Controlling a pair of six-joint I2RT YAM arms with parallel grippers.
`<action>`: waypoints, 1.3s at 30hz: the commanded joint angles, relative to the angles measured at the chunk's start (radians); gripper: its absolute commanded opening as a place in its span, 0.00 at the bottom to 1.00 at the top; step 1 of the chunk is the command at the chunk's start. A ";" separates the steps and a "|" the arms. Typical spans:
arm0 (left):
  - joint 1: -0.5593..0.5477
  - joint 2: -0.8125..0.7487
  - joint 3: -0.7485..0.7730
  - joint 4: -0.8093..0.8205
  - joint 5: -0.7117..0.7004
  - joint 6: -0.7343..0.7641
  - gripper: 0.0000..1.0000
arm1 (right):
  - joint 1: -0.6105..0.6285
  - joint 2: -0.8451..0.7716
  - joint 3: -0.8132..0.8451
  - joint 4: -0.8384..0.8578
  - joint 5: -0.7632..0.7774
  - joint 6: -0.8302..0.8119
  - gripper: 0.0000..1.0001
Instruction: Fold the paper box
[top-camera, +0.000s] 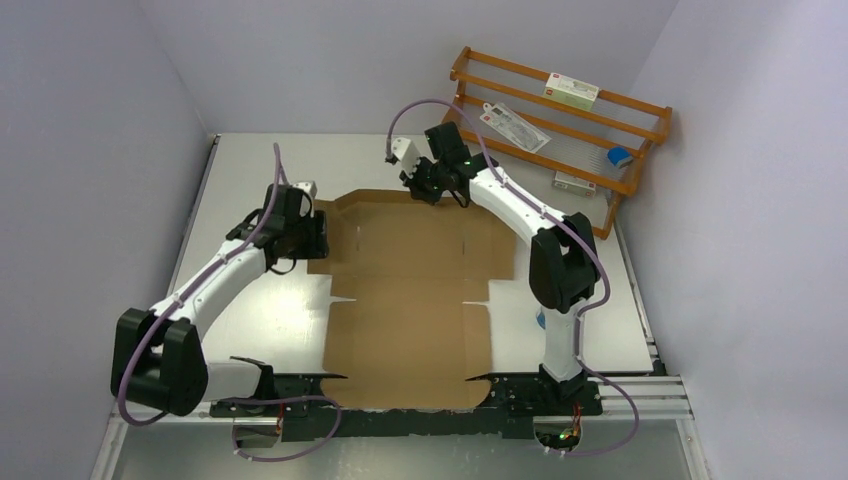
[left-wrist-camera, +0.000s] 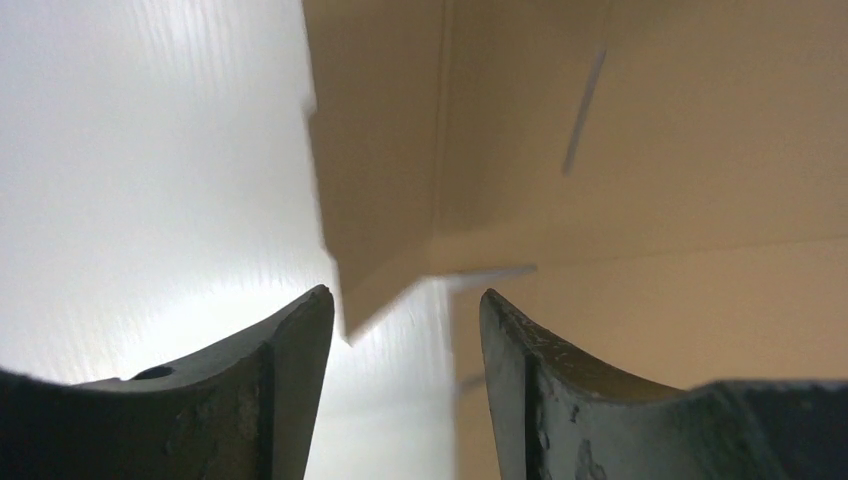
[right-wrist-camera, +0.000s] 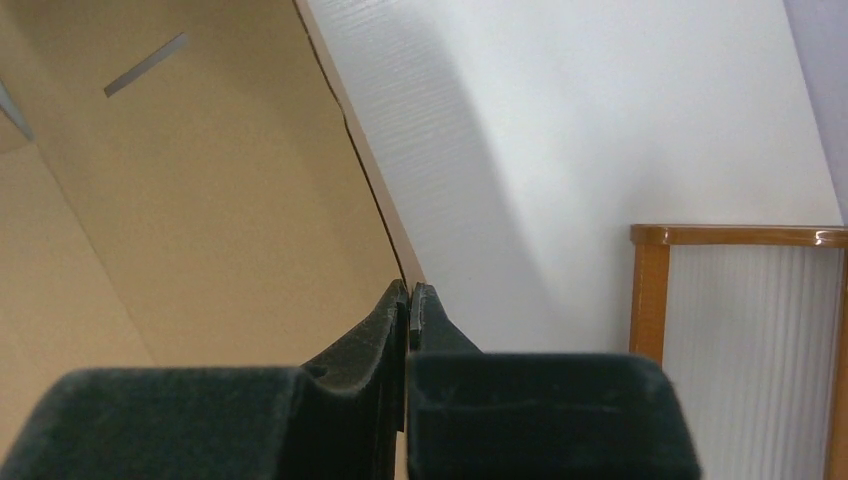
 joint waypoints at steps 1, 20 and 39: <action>-0.004 -0.086 -0.094 0.023 0.142 -0.125 0.60 | 0.024 -0.038 -0.021 -0.011 0.052 0.038 0.00; -0.012 -0.121 -0.324 0.204 0.259 -0.282 0.60 | 0.117 -0.138 -0.117 0.080 0.247 0.030 0.00; 0.021 -0.059 -0.206 0.232 0.244 -0.263 0.65 | 0.182 -0.293 -0.353 0.392 0.531 -0.179 0.00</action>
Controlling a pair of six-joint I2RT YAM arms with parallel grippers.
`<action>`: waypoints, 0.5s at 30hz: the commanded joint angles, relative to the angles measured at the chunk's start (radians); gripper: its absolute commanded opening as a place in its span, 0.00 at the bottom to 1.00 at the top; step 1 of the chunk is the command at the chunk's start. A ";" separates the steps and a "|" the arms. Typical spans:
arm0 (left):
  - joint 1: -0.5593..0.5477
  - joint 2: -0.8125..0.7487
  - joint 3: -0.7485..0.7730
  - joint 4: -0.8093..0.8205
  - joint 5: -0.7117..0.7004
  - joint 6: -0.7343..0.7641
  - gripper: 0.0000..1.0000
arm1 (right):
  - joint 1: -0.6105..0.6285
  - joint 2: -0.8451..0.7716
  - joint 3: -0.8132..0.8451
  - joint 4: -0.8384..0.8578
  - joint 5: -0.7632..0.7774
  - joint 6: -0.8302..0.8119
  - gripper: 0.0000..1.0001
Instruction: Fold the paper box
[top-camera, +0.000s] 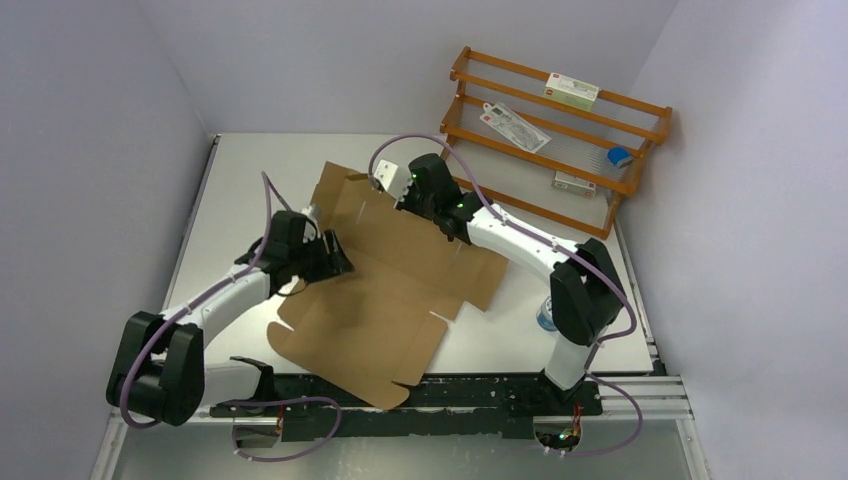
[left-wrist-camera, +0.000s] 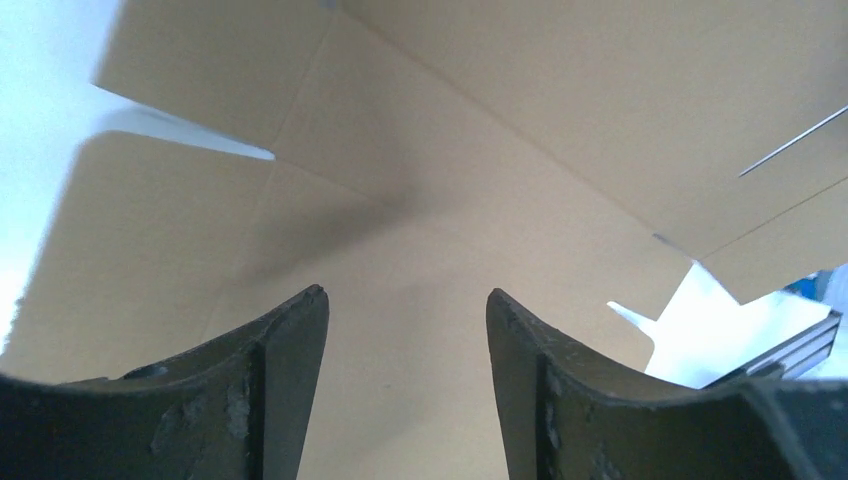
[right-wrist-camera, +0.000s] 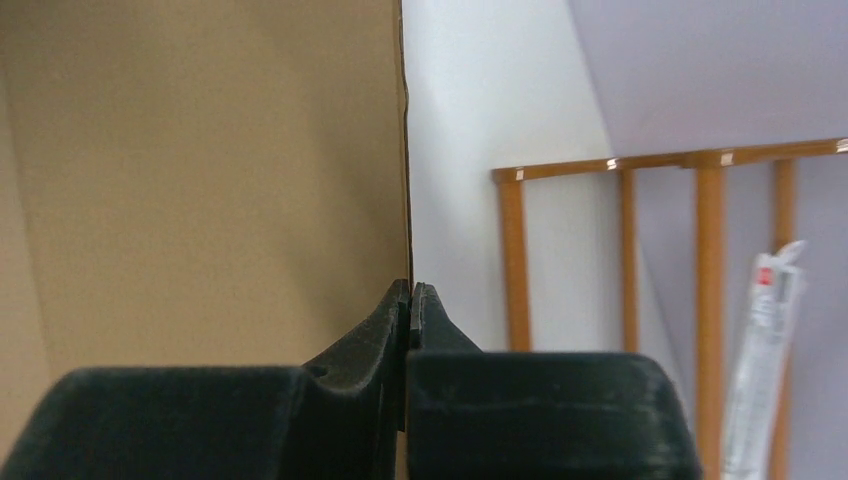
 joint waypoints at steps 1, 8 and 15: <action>0.068 0.021 0.149 -0.069 -0.031 0.082 0.65 | 0.002 -0.065 -0.023 0.113 0.031 -0.133 0.00; 0.127 0.166 0.308 -0.120 0.073 0.189 0.65 | 0.001 -0.087 -0.043 0.153 -0.009 -0.226 0.00; 0.172 0.272 0.389 -0.154 0.143 0.309 0.65 | 0.002 -0.104 -0.051 0.151 -0.051 -0.225 0.00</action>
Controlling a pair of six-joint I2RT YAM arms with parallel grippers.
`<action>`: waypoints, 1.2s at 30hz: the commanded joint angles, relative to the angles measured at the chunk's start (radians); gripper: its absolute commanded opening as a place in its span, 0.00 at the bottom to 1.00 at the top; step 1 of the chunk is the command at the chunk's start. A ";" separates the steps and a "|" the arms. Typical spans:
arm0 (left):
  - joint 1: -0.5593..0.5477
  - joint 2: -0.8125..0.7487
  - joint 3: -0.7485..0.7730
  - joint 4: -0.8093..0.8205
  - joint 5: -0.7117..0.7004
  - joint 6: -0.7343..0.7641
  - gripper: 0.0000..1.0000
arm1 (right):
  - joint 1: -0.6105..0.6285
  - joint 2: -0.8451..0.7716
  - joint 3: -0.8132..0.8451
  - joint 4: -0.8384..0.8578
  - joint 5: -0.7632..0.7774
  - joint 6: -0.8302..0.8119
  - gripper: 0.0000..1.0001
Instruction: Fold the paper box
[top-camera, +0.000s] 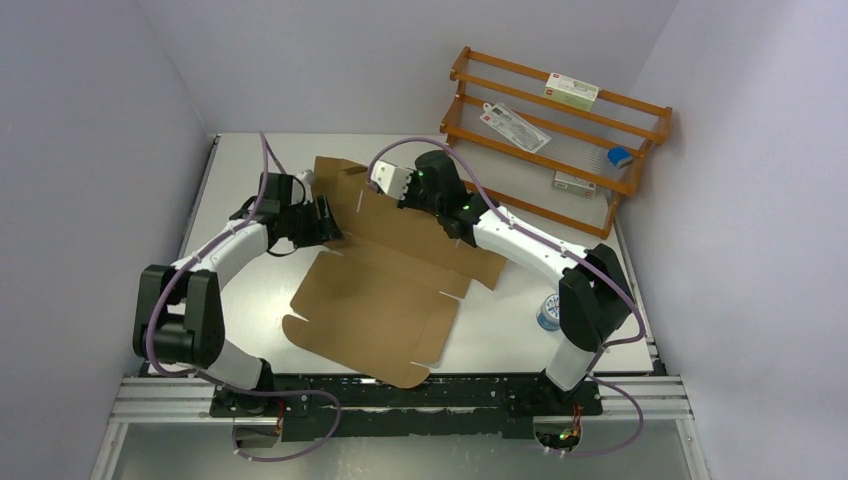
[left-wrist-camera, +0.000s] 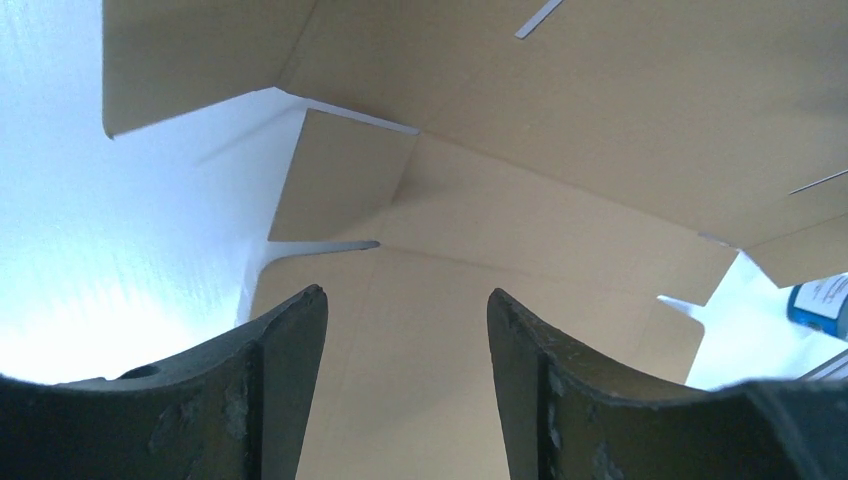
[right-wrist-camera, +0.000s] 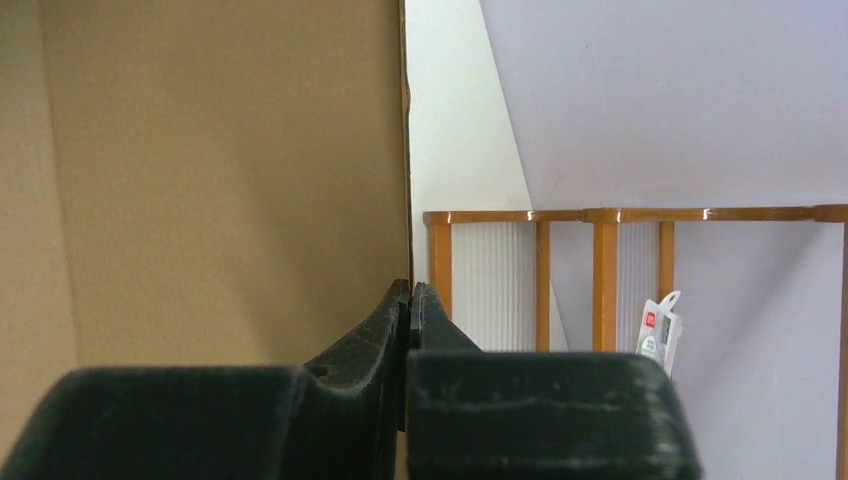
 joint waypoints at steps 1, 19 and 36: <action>0.022 0.025 0.028 -0.024 0.060 0.106 0.65 | 0.002 -0.043 -0.022 0.041 -0.034 -0.023 0.00; 0.062 0.016 -0.222 0.453 0.032 0.140 0.65 | 0.001 -0.083 -0.095 0.135 -0.098 -0.038 0.00; -0.062 -0.167 -0.321 0.484 -0.038 -0.037 0.50 | 0.006 -0.110 -0.103 0.137 -0.097 -0.033 0.00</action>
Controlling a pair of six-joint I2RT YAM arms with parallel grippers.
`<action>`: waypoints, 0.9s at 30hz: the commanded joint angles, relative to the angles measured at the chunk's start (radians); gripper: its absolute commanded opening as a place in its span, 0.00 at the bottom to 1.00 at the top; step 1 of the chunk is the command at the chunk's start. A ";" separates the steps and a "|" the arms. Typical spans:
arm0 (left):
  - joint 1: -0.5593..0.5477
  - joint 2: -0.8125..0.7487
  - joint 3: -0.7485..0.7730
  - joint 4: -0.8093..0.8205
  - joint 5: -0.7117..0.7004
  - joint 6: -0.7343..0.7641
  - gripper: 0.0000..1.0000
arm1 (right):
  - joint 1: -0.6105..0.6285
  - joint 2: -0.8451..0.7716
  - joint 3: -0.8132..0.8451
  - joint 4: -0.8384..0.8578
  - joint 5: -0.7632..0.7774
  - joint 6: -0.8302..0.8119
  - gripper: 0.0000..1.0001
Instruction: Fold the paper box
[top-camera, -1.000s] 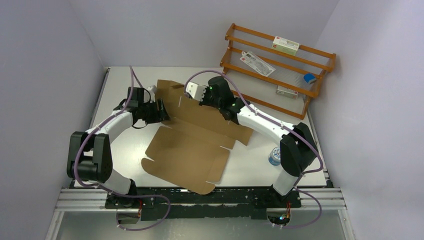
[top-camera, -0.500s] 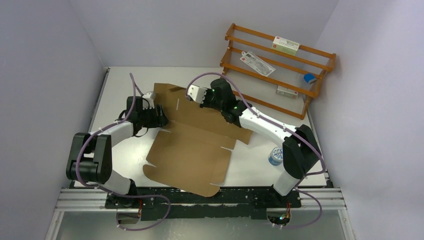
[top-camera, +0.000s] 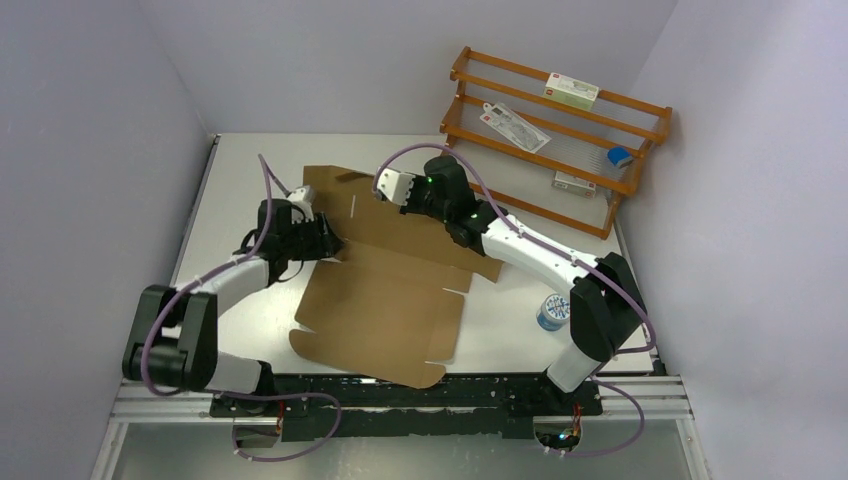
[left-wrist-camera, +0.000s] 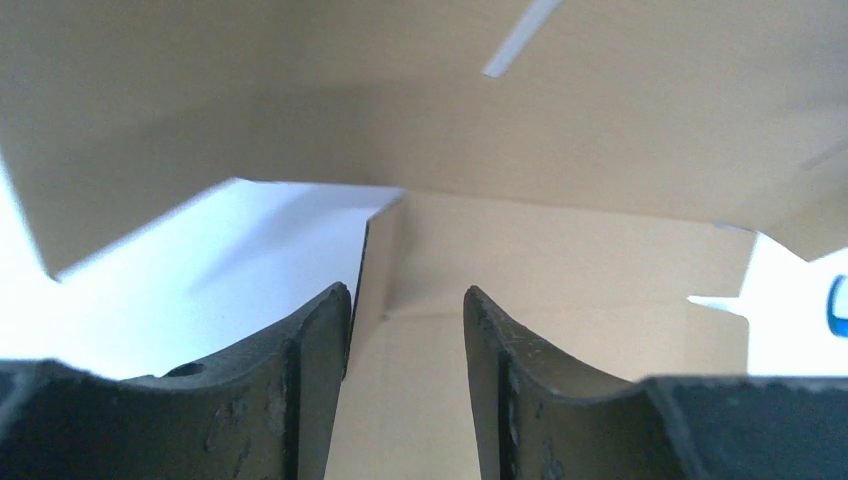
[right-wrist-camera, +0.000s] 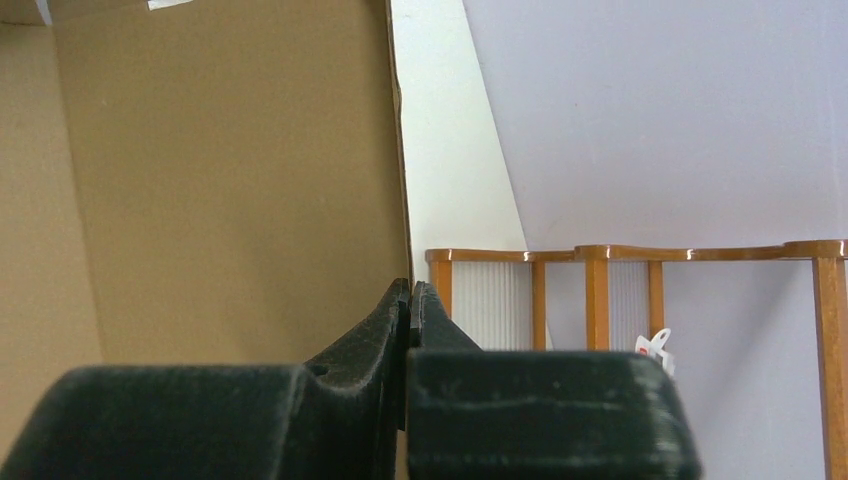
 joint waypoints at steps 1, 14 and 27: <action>-0.085 -0.137 -0.054 0.071 -0.083 -0.074 0.49 | 0.007 -0.032 -0.008 0.036 0.020 -0.012 0.00; -0.150 -0.265 -0.304 0.314 -0.187 -0.246 0.43 | 0.085 -0.048 -0.171 0.214 0.163 -0.162 0.00; -0.116 -0.485 -0.043 -0.051 -0.421 -0.050 0.60 | 0.134 -0.126 -0.255 0.271 0.244 -0.316 0.00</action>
